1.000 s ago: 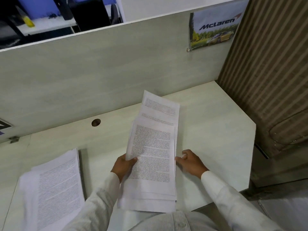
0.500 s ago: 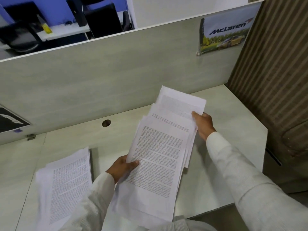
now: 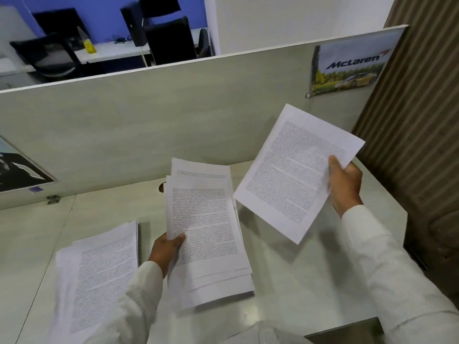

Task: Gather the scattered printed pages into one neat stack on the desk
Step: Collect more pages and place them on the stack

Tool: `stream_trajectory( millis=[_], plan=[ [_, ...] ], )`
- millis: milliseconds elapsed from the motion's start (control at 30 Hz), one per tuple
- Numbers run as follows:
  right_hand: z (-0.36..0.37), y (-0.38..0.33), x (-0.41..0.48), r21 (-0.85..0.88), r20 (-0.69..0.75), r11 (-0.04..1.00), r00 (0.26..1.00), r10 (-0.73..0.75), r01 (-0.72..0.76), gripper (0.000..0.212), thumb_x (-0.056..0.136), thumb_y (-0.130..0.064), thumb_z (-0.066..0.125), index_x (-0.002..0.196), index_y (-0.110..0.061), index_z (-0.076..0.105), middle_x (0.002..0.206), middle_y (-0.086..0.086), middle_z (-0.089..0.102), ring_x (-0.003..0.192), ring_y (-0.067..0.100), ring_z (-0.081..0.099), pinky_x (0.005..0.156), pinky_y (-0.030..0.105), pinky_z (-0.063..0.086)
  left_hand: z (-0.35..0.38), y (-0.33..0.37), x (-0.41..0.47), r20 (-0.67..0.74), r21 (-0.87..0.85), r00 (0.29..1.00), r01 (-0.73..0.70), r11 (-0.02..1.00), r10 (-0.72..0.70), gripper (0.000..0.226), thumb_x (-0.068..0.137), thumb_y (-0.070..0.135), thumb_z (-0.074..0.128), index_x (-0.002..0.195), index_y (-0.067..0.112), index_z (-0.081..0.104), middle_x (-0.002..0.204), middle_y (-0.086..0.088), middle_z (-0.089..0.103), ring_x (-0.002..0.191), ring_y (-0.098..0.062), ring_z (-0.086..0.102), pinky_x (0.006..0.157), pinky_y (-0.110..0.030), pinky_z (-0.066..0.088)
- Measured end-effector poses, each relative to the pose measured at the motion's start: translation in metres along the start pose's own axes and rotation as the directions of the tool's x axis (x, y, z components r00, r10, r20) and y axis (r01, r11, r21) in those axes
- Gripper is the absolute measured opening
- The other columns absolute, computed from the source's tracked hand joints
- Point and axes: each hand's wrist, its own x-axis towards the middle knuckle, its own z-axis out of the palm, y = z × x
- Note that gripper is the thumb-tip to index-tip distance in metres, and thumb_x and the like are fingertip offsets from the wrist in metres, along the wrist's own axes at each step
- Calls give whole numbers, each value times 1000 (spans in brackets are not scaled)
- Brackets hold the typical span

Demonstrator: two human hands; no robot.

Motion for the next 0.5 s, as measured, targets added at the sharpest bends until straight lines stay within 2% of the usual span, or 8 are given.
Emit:
stream_trajectory(
  millis=[100, 167, 267, 367, 500],
  plan=[
    [16, 6, -2, -40, 79, 999, 996, 29, -26, 20, 97, -27, 62, 113, -18, 67, 110, -5, 71, 91, 6, 67, 77, 24, 53, 3, 4, 1, 21, -37, 1000, -7, 999, 8, 41, 93, 20, 67, 131, 7, 60, 118, -10, 70, 106, -32, 66, 104, -50, 47],
    [32, 14, -7, -97, 160, 993, 984, 76, -61, 12, 95, -25, 64, 104, -19, 68, 105, -1, 71, 89, 11, 68, 78, 27, 53, 6, 6, -2, 61, -48, 998, -13, 999, 16, 38, 93, 19, 67, 129, 8, 61, 116, -7, 71, 104, -28, 67, 102, -45, 48],
    [53, 28, -23, -213, 305, 975, 944, 129, -65, 8, 94, -27, 66, 96, -20, 69, 100, 0, 74, 86, 16, 71, 77, 30, 57, 11, 12, -14, 182, -13, 982, -45, 999, 47, 35, 94, 22, 65, 127, 11, 62, 116, -2, 72, 105, -23, 69, 102, -41, 49],
    [71, 41, -41, -254, 378, 966, 915, 145, -48, 14, 93, -28, 66, 101, -18, 72, 98, -2, 75, 86, 14, 72, 73, 27, 56, 10, 13, -24, 274, -15, 961, -27, 1000, 30, 37, 93, 26, 66, 127, 13, 62, 117, -1, 73, 107, -24, 70, 101, -44, 50],
    [87, 58, -60, -292, 377, 952, 905, 199, -88, 24, 93, -35, 66, 109, -18, 66, 103, -4, 73, 91, 15, 70, 75, 29, 55, 8, 10, -36, 292, -100, 956, 29, 995, 1, 36, 94, 23, 63, 127, 9, 62, 117, -11, 72, 108, -33, 69, 101, -50, 50]
  ],
)
